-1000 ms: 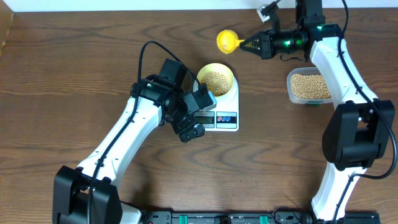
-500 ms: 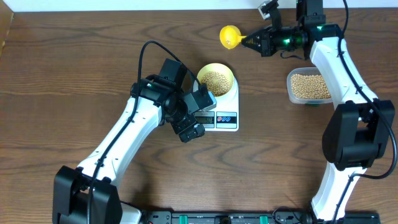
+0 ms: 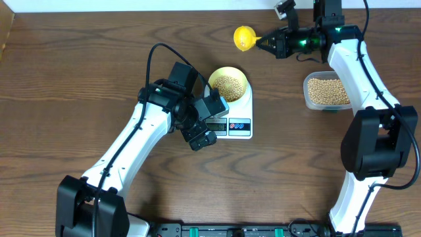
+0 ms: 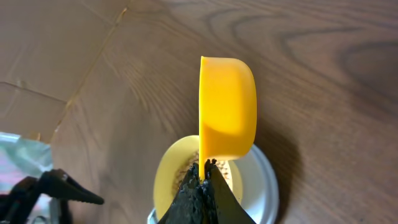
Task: Scoop item into bowl and weigh 50g on scale
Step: 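Carry the scoop right over the clear soybean tub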
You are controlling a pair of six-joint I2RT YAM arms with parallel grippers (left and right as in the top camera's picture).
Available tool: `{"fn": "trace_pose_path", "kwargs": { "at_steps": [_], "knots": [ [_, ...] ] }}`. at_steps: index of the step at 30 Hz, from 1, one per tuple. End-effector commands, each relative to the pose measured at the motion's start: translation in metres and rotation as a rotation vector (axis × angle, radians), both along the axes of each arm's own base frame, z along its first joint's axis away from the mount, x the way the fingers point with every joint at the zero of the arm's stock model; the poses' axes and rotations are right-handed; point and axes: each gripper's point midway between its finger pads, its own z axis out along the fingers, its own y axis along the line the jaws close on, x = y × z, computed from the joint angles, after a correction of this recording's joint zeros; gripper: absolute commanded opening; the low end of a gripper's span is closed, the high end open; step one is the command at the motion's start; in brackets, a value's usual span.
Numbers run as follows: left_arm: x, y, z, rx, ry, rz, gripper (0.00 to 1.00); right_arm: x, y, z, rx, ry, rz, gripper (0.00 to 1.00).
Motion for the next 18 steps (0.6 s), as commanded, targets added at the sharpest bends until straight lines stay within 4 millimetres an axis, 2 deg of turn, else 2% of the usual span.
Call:
{"fn": "trace_pose_path", "kwargs": {
  "at_steps": [1,7,18],
  "knots": [
    [-0.001,0.001,-0.002,0.000,0.010,-0.003,0.98,-0.010,0.008,0.027,0.091,0.012,0.047,0.01],
    [-0.001,0.001,-0.002,0.000,0.010,-0.002,0.98,-0.029,0.002,0.039,0.197,0.050,0.125,0.01],
    [-0.001,0.001,-0.002,0.000,0.010,-0.002,0.98,-0.048,-0.049,0.037,0.208,-0.090,0.188,0.01]
  ]
}}
